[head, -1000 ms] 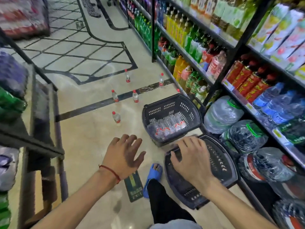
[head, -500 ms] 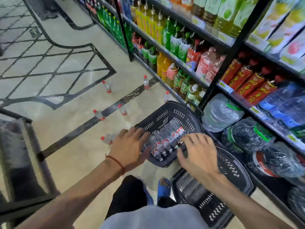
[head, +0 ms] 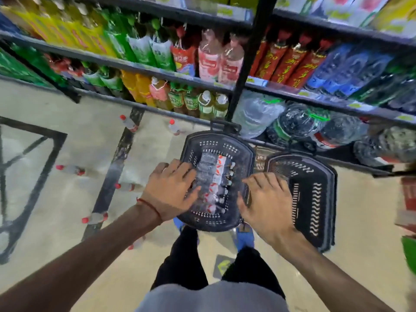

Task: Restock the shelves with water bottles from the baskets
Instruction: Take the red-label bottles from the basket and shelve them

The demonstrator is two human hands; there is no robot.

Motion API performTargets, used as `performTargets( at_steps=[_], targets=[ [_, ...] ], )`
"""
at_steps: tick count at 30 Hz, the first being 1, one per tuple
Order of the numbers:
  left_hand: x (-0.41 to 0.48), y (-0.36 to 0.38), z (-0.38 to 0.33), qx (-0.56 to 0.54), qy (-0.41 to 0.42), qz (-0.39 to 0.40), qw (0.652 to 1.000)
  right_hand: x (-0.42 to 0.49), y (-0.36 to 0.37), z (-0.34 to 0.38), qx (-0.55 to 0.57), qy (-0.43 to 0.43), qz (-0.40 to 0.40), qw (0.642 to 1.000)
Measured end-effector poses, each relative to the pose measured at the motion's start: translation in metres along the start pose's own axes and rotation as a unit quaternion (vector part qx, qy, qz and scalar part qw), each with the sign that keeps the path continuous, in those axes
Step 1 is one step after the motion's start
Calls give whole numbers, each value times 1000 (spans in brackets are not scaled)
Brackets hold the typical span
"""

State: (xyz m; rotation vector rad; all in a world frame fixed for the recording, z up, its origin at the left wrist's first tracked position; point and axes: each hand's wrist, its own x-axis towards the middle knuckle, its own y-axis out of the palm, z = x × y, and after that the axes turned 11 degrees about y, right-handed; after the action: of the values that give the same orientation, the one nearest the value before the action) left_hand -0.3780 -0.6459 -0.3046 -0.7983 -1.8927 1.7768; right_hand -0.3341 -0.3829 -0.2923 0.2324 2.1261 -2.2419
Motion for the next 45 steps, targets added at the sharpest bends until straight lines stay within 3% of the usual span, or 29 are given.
performTargets(
  at_steps=[4, 11, 22, 28, 33, 36, 38, 40, 45],
  targets=[
    [15, 5, 41, 15, 80, 34, 996, -5, 11, 32, 38, 78, -18, 996],
    [41, 17, 41, 6, 164, 54, 985, -34, 41, 35, 74, 170, -22, 982],
    [103, 98, 52, 4, 282, 107, 953, -37, 106, 41, 57, 257, -6, 965],
    [137, 148, 73, -3, 410, 144, 901, -19, 170, 82, 78, 379, 53, 921],
    [154, 212, 95, -45, 459, 176, 870, -1, 235, 118, 109, 444, 94, 884],
    [164, 248, 99, 9, 486, 202, 850, 8, 287, 130, 130, 472, 144, 860],
    [168, 271, 100, 26, 505, 212, 836, 16, 327, 136, 180, 495, 200, 826],
    [171, 299, 103, 33, 523, 205, 826, 24, 372, 137, 247, 544, 230, 768],
    [173, 357, 111, 29, 554, 173, 814, 40, 509, 134, 444, 687, 266, 511]
  ],
)
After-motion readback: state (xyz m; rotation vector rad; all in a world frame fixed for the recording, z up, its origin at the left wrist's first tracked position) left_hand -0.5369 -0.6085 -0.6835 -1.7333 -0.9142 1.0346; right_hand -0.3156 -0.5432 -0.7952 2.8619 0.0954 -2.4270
